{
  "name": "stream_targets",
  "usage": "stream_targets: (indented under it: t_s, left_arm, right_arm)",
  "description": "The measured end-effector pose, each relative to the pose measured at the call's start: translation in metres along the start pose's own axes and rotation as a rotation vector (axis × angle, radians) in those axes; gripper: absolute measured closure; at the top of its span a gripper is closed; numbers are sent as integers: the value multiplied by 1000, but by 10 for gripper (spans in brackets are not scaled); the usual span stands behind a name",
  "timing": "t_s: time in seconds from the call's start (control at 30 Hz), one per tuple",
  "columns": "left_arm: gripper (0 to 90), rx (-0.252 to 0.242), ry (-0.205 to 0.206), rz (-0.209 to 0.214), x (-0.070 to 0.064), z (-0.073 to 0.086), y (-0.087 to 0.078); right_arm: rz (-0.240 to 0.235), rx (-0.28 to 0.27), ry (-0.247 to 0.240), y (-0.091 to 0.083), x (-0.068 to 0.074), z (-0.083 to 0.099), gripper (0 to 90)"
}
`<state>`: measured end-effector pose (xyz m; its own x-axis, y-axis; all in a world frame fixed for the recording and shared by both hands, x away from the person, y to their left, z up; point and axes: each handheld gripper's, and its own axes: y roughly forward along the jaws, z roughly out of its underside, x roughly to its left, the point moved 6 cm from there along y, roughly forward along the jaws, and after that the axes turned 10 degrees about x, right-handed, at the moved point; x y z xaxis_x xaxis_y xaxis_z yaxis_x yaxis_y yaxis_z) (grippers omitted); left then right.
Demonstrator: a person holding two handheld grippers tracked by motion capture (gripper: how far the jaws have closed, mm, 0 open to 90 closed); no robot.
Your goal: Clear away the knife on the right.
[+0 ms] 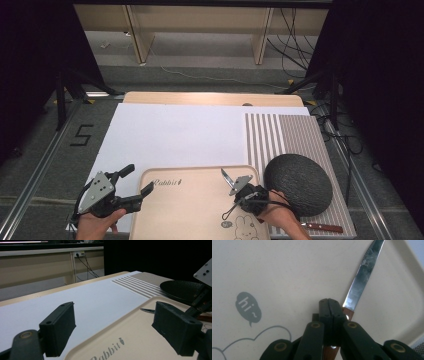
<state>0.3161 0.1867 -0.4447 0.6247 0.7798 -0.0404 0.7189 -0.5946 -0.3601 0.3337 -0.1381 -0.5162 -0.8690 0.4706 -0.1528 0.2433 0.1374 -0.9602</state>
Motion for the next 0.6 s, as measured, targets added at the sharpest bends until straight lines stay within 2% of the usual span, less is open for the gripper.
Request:
stream_targets:
  t_s: [0.03,0.3,0.6]
  left_arm:
    - [173,0,0,0,0,0,0]
    - [173,0,1,1,0,0,0]
    - [173,2,0,2,-1,0,1]
  right_arm:
    - [0,8,16,-1,1,1,900]
    - [-12,6,14,-1,2,3,900]
    - [-3,-13,21,1,-4,-4,900]
